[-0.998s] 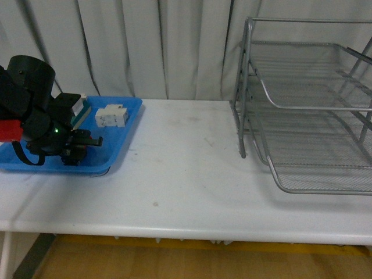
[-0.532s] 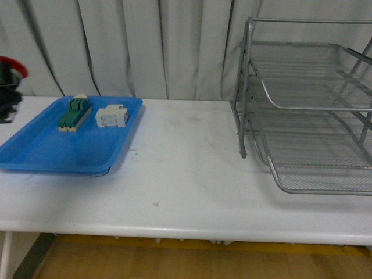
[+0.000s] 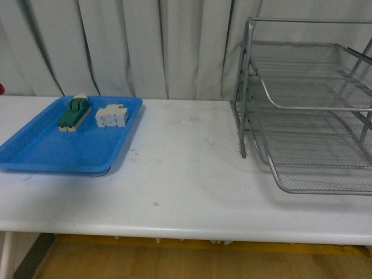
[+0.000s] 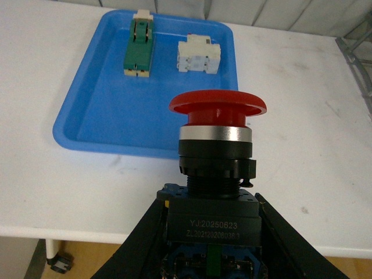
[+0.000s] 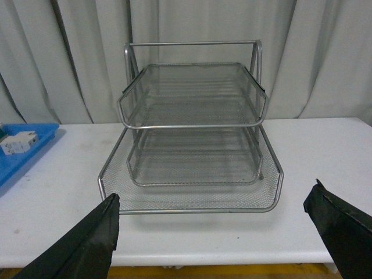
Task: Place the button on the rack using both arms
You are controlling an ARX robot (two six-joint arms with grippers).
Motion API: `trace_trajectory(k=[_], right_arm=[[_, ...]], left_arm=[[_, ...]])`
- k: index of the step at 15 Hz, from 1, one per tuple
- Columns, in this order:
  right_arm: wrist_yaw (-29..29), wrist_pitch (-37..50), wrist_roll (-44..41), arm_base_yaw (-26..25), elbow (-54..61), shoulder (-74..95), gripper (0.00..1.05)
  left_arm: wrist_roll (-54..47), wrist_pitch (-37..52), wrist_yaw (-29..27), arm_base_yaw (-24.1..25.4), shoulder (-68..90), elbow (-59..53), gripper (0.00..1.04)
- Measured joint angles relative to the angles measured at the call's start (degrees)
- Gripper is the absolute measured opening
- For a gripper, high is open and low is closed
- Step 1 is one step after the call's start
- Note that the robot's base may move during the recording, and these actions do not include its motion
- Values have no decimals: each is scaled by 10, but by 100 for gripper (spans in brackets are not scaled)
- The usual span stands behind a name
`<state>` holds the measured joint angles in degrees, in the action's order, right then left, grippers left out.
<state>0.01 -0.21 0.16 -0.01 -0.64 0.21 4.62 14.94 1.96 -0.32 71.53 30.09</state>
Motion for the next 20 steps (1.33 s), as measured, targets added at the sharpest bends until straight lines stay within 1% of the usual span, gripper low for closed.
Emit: trace_trajectory(k=[4,8,17,19,20], right_arm=[[0,0,0,0,0,0,98],[0,1,0,0,0,0,98],[0,0,0,0,0,0,98],[0,0,0,0,0,0,98],[2,-2,0,0,0,0,98]], left_arm=[[13,10,6,-1,10,-5,36],[26,26,6,-20,31,-6,36],[25,23,6,-20,30,-17,36],[28,21,2,-51,30,-17,36],[30,21,-3,-78,31,-12,36]])
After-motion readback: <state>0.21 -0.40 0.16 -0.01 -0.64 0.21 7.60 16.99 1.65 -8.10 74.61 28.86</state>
